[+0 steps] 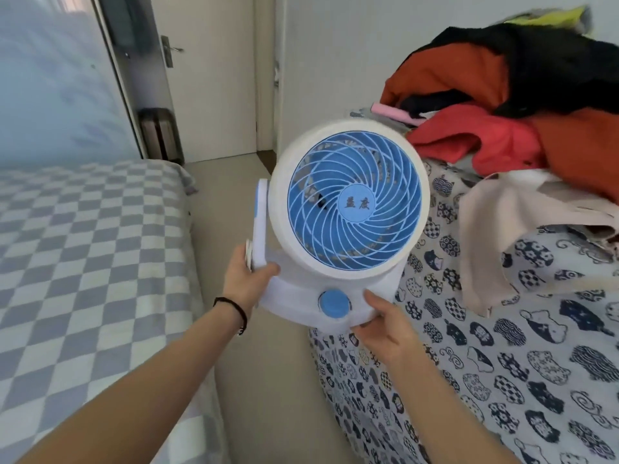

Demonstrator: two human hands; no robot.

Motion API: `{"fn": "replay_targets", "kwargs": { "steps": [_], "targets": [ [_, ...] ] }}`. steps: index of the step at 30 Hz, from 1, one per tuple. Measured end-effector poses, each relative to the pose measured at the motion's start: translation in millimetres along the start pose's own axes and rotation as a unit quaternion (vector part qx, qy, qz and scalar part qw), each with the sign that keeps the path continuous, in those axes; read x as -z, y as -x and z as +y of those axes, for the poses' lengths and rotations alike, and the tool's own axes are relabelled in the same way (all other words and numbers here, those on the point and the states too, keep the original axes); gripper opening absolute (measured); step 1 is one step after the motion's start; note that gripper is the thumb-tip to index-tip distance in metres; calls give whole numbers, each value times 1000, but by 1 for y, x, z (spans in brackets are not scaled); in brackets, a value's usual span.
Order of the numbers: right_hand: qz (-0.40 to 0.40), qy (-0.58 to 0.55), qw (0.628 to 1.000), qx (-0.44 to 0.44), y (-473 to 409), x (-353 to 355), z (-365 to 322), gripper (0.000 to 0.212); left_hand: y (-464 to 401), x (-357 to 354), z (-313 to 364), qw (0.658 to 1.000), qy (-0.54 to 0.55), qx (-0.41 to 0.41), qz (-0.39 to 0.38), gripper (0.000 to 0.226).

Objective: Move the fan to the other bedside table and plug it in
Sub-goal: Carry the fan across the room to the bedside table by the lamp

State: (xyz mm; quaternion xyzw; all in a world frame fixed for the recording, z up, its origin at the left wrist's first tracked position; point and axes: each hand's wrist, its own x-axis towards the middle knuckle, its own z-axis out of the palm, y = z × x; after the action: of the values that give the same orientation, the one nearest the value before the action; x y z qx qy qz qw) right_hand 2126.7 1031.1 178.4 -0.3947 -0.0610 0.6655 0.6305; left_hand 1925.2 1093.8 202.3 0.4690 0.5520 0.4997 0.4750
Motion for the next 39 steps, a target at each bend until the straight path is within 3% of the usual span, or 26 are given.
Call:
{"fn": "replay_targets", "kwargs": {
  "steps": [7, 13, 16, 26, 39],
  "targets": [
    [-43, 26, 998, -45, -79, -55, -12, 20, -71, 16, 12, 998, 27, -16, 53, 36],
    [-64, 44, 993, -86, -155, -93, -12, 25, -130, 28, 12, 994, 21, -8, 107, 34],
    [-79, 55, 990, -99, -200, -116, -15, 24, -166, 30, 14, 990, 20, 9, 138, 47],
    [-121, 92, 977, -148, -351, -196, -35, 16, -306, 27, 19, 979, 38, 4, 199, 29],
    [-111, 95, 976, -160, -518, -312, -16, 41, -503, 74, 19, 978, 33, 5, 208, 28]
  ]
}}
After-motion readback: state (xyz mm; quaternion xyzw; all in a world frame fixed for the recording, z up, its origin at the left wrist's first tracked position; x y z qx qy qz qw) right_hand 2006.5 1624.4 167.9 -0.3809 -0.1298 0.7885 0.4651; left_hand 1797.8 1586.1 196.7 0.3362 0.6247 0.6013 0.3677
